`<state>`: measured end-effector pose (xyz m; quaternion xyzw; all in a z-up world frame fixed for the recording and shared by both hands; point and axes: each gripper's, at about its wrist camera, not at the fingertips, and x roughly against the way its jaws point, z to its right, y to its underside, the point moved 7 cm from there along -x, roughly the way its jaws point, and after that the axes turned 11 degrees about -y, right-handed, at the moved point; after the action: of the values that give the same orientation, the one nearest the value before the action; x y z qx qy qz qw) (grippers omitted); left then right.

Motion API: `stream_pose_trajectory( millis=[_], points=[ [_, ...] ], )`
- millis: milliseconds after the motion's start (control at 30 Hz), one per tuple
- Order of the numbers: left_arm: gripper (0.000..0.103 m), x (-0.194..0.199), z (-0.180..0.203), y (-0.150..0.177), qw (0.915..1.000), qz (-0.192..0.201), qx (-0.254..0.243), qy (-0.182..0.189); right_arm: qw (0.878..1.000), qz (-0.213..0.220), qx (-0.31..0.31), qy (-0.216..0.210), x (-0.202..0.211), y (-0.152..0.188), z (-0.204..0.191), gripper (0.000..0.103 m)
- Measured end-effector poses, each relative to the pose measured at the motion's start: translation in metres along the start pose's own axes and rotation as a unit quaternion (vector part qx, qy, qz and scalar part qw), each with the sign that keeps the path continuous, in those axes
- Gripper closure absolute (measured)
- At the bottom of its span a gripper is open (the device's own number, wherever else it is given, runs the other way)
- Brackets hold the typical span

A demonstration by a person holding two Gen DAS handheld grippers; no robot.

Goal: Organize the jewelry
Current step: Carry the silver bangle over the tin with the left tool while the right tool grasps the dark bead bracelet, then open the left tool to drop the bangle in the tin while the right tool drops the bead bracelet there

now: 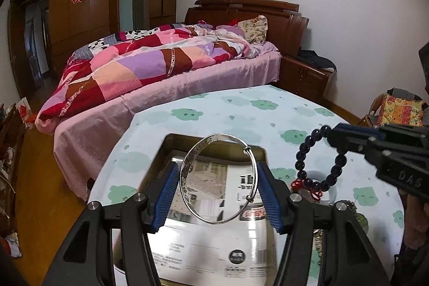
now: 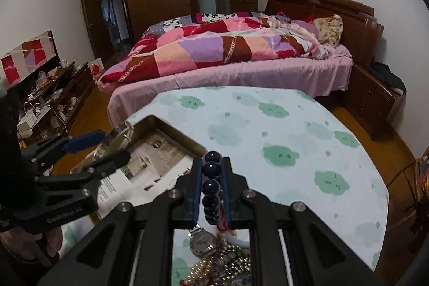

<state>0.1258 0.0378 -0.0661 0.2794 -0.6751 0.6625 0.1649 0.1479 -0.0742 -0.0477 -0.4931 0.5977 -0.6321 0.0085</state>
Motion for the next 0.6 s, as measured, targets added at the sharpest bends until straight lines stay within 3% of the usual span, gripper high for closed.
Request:
stream_pose_trajectory(
  millis=[300,600],
  points=[
    [0.044,-0.024,-0.016,-0.002,0.9995,-0.024,-0.014,-0.012,1.000,0.007,0.013,-0.021,-0.020,-0.023,-0.020,0.087],
    [0.044,-0.045,-0.029,-0.003,0.9980,-0.048,-0.025,-0.033,0.999,-0.003,0.001,-0.037,-0.051,-0.025,-0.025,0.087]
  ],
)
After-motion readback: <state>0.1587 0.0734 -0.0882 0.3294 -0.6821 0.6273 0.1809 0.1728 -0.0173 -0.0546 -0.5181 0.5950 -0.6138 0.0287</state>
